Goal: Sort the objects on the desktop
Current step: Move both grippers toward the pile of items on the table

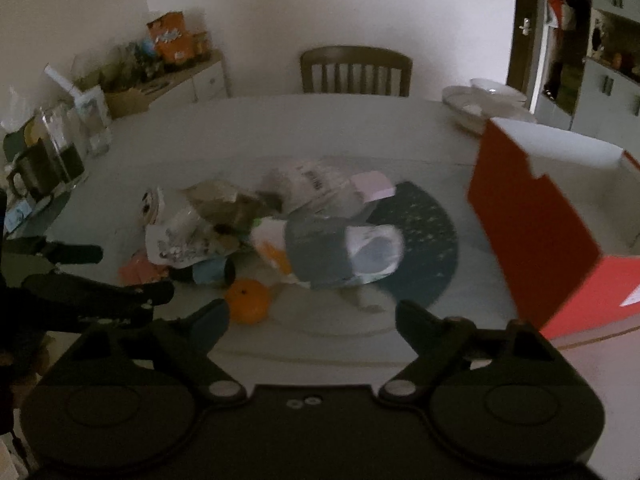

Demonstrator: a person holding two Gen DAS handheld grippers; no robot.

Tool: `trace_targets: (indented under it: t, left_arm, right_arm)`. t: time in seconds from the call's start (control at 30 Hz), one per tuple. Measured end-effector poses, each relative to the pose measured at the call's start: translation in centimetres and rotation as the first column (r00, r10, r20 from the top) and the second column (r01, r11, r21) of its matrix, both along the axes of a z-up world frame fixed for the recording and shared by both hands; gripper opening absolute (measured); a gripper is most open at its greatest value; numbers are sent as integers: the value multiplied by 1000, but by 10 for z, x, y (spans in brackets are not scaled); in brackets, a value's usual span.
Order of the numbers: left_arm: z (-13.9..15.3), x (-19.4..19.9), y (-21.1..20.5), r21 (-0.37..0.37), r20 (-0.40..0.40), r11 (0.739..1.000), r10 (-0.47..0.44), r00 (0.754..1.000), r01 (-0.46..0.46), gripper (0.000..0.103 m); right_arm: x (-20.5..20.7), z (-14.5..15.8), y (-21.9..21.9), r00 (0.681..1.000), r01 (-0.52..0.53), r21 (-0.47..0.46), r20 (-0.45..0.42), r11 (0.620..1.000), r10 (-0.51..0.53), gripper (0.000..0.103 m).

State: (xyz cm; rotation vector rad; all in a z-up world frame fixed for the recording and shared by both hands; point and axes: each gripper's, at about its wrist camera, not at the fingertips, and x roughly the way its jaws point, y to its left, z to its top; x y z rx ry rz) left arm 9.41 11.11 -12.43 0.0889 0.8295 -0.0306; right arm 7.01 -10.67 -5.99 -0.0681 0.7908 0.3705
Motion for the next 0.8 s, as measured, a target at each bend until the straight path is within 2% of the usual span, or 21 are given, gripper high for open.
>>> trace_targets:
  t: [0.27,0.43,0.67,0.8]
  left_arm:
    - [-8,5,3,11,9,998,-68,998,68,82]
    - [-11,10,8,-18,12,995,-99,995,99,71]
    - [-9,11,9,-33,21,989,-144,989,144,48]
    - [-9,12,8,-33,22,989,-145,989,145,38]
  right_arm:
    - [16,-20,27,998,-35,-28,-44,999,34,79]
    - [25,-30,39,996,-50,-39,-71,998,48,72]
    - [34,-36,52,992,-79,-37,-98,996,75,58]
    - [37,-40,55,990,-86,-34,-119,996,81,52]
